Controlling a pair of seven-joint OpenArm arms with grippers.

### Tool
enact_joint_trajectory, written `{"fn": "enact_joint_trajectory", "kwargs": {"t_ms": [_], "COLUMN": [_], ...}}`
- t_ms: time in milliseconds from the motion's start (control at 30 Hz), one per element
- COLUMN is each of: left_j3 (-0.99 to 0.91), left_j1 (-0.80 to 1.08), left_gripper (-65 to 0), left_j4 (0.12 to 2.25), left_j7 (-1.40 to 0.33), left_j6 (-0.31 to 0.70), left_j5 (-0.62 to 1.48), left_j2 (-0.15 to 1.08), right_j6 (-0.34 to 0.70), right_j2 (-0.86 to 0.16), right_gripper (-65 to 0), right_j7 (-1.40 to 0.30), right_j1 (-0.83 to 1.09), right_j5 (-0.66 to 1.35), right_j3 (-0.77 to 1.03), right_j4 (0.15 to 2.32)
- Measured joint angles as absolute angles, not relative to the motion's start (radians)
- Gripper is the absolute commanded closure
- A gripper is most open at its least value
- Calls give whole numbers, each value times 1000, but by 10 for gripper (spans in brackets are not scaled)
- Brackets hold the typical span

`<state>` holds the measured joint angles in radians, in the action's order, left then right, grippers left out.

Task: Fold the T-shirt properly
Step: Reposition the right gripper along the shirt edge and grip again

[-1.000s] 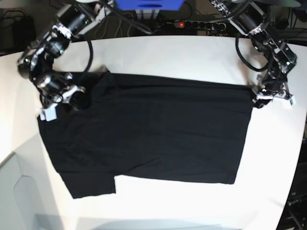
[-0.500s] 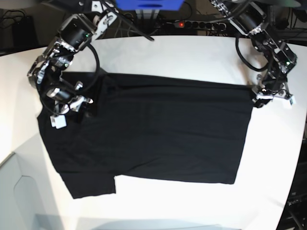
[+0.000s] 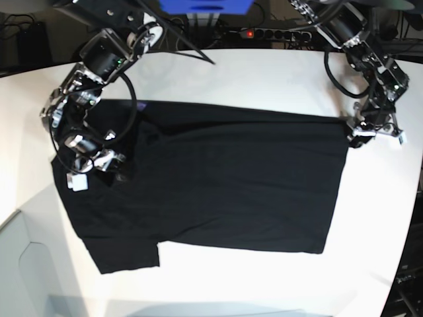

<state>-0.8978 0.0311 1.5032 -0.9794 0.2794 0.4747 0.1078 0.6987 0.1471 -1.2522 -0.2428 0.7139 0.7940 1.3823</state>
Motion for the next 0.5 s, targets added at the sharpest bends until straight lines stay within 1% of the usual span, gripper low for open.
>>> {"fn": "enact_joint_trajectory", "kwargs": {"t_ms": [300, 400, 500], "left_j3": [-897, -897, -897], "left_j1": [35, 35, 34], "left_gripper": [-270, -270, -270], "left_j4": [1503, 1503, 1503], "left_j7": [-982, -982, -982], "left_j6": [279, 279, 279], "left_j5": [475, 475, 475], "left_j2": [107, 107, 107], "right_j6": [699, 699, 699], "right_j2": [147, 148, 152], "right_gripper": [-48, -48, -48], "right_j7": [-1145, -1140, -1141], "right_j1": [-257, -281, -307], "right_j5": [715, 715, 715], "right_j3": [796, 796, 833], "right_j4": [1310, 1276, 1250]}}
